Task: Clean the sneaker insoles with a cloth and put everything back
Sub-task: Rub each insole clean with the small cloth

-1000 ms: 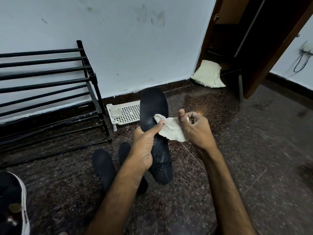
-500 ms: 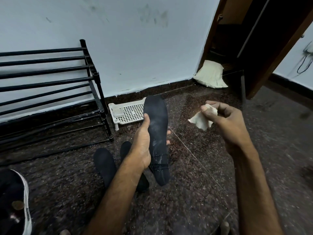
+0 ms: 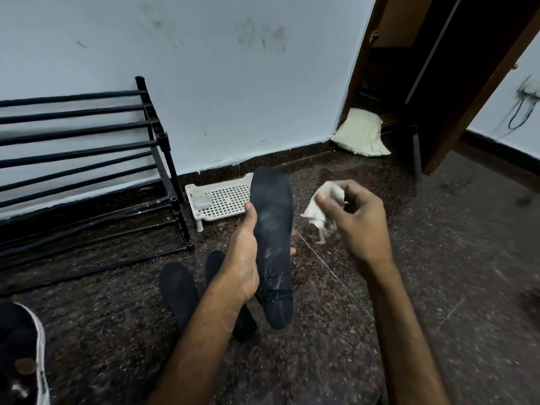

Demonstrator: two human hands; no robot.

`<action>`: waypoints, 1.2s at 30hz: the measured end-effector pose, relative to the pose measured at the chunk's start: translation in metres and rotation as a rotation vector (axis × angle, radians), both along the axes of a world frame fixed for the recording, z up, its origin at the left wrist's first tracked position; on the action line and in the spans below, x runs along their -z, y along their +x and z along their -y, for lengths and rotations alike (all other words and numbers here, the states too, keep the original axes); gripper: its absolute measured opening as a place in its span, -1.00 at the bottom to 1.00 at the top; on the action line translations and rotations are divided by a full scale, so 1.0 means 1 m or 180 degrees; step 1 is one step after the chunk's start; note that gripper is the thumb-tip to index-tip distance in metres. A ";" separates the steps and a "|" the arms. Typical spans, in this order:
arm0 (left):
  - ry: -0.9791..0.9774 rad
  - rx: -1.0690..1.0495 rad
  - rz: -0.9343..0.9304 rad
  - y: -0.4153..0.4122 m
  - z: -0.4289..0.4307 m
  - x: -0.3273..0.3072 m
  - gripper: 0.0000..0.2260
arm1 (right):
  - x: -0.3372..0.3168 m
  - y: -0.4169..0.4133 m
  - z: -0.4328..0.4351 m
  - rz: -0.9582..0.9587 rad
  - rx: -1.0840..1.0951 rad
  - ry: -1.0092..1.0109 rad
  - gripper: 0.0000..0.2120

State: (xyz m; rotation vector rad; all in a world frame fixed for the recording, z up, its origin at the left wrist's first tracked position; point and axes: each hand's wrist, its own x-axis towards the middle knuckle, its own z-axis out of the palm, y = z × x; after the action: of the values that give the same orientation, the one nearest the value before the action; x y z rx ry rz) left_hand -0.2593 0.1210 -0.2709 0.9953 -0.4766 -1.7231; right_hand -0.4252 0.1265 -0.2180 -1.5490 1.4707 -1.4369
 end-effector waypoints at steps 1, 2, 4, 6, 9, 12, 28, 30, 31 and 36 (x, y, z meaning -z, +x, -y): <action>0.0010 -0.0013 -0.0037 0.000 0.001 0.001 -0.40 | -0.001 0.002 0.002 -0.0555 0.0217 -0.0051 -0.90; 0.0012 -0.0024 -0.0094 0.000 0.002 0.003 -0.41 | -0.002 0.007 0.003 -0.1065 0.0399 -0.0071 -0.85; -0.0036 0.0003 -0.0195 -0.003 0.003 0.002 -0.45 | -0.001 0.022 0.004 -0.1792 0.0418 -0.0141 -0.79; -0.0154 0.0044 -0.0323 -0.007 0.000 -0.002 -0.48 | 0.007 0.041 0.002 -0.2429 0.0226 -0.0229 -0.74; -0.0330 -0.0024 -0.0406 -0.010 -0.003 -0.004 -0.54 | 0.016 0.063 -0.003 -0.2631 -0.0055 -0.0437 -0.70; -0.0313 -0.0194 -0.0533 -0.006 -0.002 0.000 -0.54 | 0.016 0.064 -0.003 -0.2427 -0.0625 -0.0419 -0.79; -0.0331 0.0263 -0.0708 0.002 -0.005 -0.015 -0.48 | 0.017 0.046 0.002 -0.2408 0.0233 -0.0530 -0.82; -0.0296 0.0395 -0.0650 -0.004 -0.009 -0.015 -0.51 | 0.015 0.045 0.004 -0.2419 0.0591 -0.0573 -0.83; -0.0306 0.0417 -0.0655 -0.006 -0.011 -0.016 -0.54 | 0.014 0.048 0.004 -0.2364 0.0537 -0.0599 -0.81; -0.0309 0.0322 -0.0914 0.004 -0.005 -0.011 -0.55 | 0.005 0.045 0.003 -0.2458 -0.0770 -0.0266 -0.85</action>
State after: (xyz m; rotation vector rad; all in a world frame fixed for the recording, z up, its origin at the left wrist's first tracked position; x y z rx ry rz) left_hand -0.2557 0.1264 -0.2597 0.6503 -0.4244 -1.8787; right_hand -0.3802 0.1239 -0.2229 -2.4008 1.5427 -0.7864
